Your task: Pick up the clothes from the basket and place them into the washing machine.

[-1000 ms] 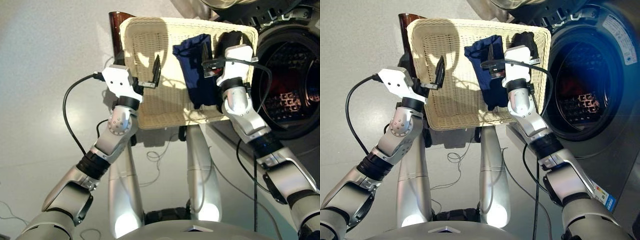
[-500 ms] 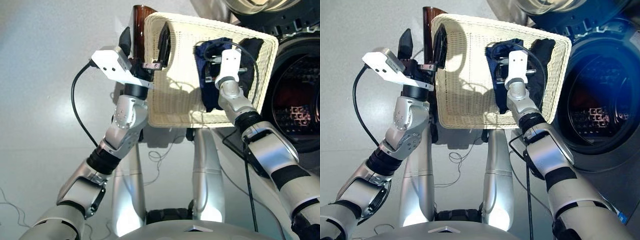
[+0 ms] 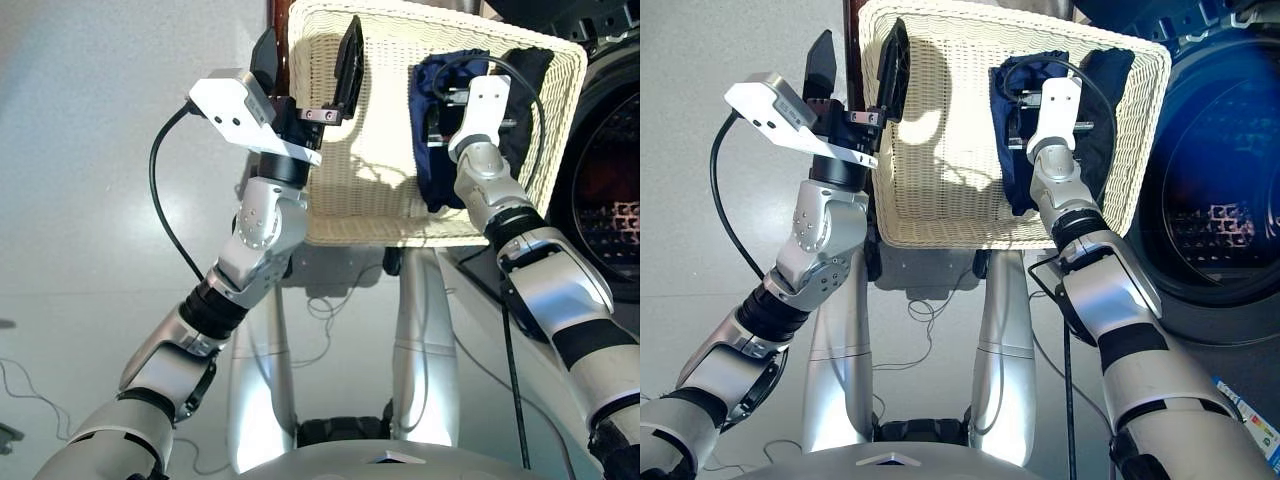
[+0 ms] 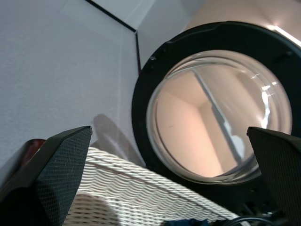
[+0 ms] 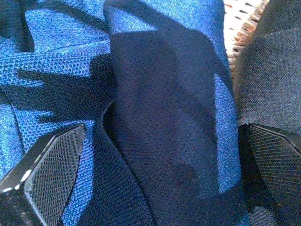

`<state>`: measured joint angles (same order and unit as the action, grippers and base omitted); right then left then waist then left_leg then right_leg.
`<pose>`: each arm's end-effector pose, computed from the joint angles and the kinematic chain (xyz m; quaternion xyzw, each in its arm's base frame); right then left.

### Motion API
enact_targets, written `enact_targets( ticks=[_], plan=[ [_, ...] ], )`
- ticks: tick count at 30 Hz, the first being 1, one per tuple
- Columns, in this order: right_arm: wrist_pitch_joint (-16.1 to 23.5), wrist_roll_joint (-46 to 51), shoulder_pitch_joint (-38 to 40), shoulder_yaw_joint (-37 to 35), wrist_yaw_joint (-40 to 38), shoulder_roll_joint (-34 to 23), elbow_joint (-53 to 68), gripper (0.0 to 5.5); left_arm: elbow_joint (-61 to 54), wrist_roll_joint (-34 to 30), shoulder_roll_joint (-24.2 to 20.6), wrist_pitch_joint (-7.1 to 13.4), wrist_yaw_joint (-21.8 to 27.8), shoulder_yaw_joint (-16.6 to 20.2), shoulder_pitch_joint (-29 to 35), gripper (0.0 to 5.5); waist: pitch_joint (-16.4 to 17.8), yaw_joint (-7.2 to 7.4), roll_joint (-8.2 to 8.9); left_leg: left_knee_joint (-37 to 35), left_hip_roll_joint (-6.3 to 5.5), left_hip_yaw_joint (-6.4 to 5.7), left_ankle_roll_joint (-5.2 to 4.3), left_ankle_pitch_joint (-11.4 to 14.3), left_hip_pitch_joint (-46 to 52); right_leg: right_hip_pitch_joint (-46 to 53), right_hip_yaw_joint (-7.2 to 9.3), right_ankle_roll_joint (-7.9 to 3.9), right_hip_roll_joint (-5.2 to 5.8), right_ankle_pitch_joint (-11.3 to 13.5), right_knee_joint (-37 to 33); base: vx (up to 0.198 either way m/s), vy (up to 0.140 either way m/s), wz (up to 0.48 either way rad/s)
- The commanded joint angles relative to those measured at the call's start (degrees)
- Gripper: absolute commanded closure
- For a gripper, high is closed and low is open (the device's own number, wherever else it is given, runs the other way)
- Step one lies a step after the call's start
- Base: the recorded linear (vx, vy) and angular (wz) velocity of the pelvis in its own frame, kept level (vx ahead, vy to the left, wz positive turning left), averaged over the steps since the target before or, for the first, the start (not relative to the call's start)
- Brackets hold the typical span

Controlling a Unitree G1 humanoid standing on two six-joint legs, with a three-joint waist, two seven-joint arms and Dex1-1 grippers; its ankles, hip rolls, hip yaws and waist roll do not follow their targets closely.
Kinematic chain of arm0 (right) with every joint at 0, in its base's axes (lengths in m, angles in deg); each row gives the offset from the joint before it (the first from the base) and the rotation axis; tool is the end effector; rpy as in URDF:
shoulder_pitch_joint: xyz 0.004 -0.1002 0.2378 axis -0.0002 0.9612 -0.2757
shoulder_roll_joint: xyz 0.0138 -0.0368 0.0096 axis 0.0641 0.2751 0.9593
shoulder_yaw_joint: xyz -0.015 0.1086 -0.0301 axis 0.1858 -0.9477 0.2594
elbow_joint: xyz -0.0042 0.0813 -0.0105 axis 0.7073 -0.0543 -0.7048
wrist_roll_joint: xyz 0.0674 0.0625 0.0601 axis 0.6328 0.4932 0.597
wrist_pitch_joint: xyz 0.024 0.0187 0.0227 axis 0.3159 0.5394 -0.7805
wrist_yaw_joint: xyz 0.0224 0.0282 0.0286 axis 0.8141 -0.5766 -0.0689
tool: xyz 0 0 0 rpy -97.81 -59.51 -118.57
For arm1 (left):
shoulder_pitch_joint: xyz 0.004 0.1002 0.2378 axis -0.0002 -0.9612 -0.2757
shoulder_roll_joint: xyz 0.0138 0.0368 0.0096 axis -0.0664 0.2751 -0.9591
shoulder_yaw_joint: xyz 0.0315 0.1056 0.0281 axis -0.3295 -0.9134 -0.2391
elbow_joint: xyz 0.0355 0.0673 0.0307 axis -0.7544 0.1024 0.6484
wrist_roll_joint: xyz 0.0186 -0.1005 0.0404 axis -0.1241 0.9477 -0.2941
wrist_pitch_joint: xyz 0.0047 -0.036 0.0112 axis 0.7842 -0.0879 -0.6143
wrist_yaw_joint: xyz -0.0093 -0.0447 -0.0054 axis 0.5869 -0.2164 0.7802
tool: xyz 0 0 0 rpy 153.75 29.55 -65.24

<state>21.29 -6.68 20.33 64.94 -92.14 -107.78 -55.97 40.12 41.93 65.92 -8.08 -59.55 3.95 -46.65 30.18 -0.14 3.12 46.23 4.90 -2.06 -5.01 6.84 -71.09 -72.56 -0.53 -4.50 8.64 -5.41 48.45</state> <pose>0.3908 -0.1802 0.1751 -0.0472 -0.0607 -0.0691 0.9946 0.2612 0.0787 0.2079 -0.2110 -0.3756 -0.2247 0.8740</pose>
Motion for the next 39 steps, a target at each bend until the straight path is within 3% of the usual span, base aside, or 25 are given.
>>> enact_targets(
  ticks=[1,2,4,5,6,15,18,19,20,21,29,38,39],
  plan=[
    [-5.0,1.6,0.2,0.3,-2.0,-3.1,-9.1,0.73,-8.6,-0.5,2.9,3.2,1.2,-0.5,0.2,0.0,-0.4,-1.89,-8.44,0.0,1.01,1.72,-2.36,-1.3,-1.2,-3.0,-1.1,-1.81,-0.53,-3.1,2.1,0.0,0.0,0.0],
    [-5.0,1.6,0.2,0.4,-2.0,-3.0,-8.9,2.65,-8.7,-0.3,2.8,3.2,1.2,-0.6,0.1,0.0,-0.4,-1.86,-8.39,0.1,1.02,1.74,-2.29,-1.3,-1.3,-3.1,-1.1,-1.81,-0.64,-3.1,2.2,0.0,0.0,0.0],
    [-5.0,1.7,0.3,0.5,-1.8,-2.8,-8.7,3.84,-8.8,-0.1,2.9,3.2,1.3,-0.8,0.4,0.0,-0.4,-1.79,-8.27,0.3,0.96,1.66,-2.23,-1.3,-1.4,-3.2,-1.11,-1.85,-0.65,-2.9,2.2,0.0,0.0,0.0],
    [-4.9,1.8,0.3,0.7,-1.7,-2.7,-8.6,5.31,-8.7,0.1,3.0,3.2,1.2,-1.0,0.5,0.0,-0.4,-1.79,-8.23,0.2,0.96,1.6,-2.2,-1.3,-1.5,-3.1,-1.13,-1.88,-0.64,-2.9,2.0,0.0,0.0,0.0],
    [-4.8,2.0,0.3,0.8,-1.5,-2.6,-8.4,5.5,-8.8,0.3,3.0,3.2,1.2,-1.0,0.5,0.0,-0.4,-1.75,-8.19,0.2,1.0,1.73,-2.16,-1.3,-1.5,-3.1,-1.15,-1.9,-0.62,-2.9,2.0,0.0,0.0,0.0],
    [-1.8,1.8,1.9,2.4,-2.2,-1.5,-2.1,5.5,-8.6,0.2,2.1,3.2,-0.3,0.5,0.1,0.0,-0.4,-0.59,-6.9,-0.3,1.22,2.05,-1.94,-1.3,-0.7,-2.7,-1.53,-1.93,-0.77,-2.4,1.5,0.0,0.0,0.0],
    [0.5,1.8,6.0,3.4,-3.5,-1.9,9.4,5.5,-8.9,-0.6,1.2,3.1,-1.2,1.7,-0.6,0.0,-0.4,0.55,-5.43,-0.6,1.34,2.29,-1.95,-1.3,-0.3,-2.4,-1.83,-1.99,-0.98,-2.3,1.0,0.035,0.001,-0.021],
    [1.5,1.0,9.6,3.6,-4.1,-2.5,16.4,5.5,-9.0,-1.0,0.8,2.9,-1.6,2.2,-1.8,0.0,-0.4,1.18,-4.73,-0.1,1.5,2.26,-2.13,0.6,1.5,-0.7,-1.78,-2.1,-0.96,-4.2,1.8,0.103,0.001,-0.091],
    [2.3,0.5,12.0,3.0,-4.7,-3.4,21.6,5.5,-9.2,-1.3,0.2,2.7,-1.7,2.7,-2.3,0.0,-0.4,1.65,-4.23,-0.2,1.5,2.22,-2.12,0.7,1.7,-0.6,-1.85,-2.18,-1.04,-4.3,1.7,0.11,-0.001,-0.066],
    [4.4,0.1,17.0,0.1,-5.8,-4.7,30.0,5.5,-9.5,-2.0,-0.8,2.7,-2.2,3.8,-3.0,0.0,-0.4,2.72,-3.3,-0.1,1.56,2.21,-2.05,0.9,1.8,-0.4,-1.92,-2.32,-1.19,-4.4,1.6,0.0,0.0,0.0],
    [11.0,-5.0,33.5,-13.8,-11.5,-7.5,48.4,5.5,-10.8,-3.4,-4.0,3.7,-3.4,6.4,-5.5,0.0,-0.4,4.68,-1.44,0.8,1.39,2.16,-1.67,1.4,2.0,-0.3,-2.16,-2.83,-1.78,-4.5,2.1,0.0,0.0,0.0],
    [15.6,-10.1,37.3,-25.1,-21.3,-8.8,54.3,5.5,-12.4,-4.0,-4.6,4.4,-4.7,8.7,-6.9,0.0,-0.4,5.54,-0.57,1.9,1.56,2.4,-1.62,1.9,2.0,-0.3,-2.44,-2.94,-2.33,-4.6,2.9,-0.009,0.002,-0.007],
    [15.7,-10.3,36.8,-25.3,-21.5,-8.9,54.5,5.5,-12.5,-4.1,-4.7,4.4,-4.7,8.8,-6.4,0.0,-0.4,5.55,-0.56,1.2,1.44,2.45,-1.51,0.2,0.7,-1.6,-2.65,-2.86,-2.4,-2.9,2.1,0.0,0.0,0.0]
  ],
)
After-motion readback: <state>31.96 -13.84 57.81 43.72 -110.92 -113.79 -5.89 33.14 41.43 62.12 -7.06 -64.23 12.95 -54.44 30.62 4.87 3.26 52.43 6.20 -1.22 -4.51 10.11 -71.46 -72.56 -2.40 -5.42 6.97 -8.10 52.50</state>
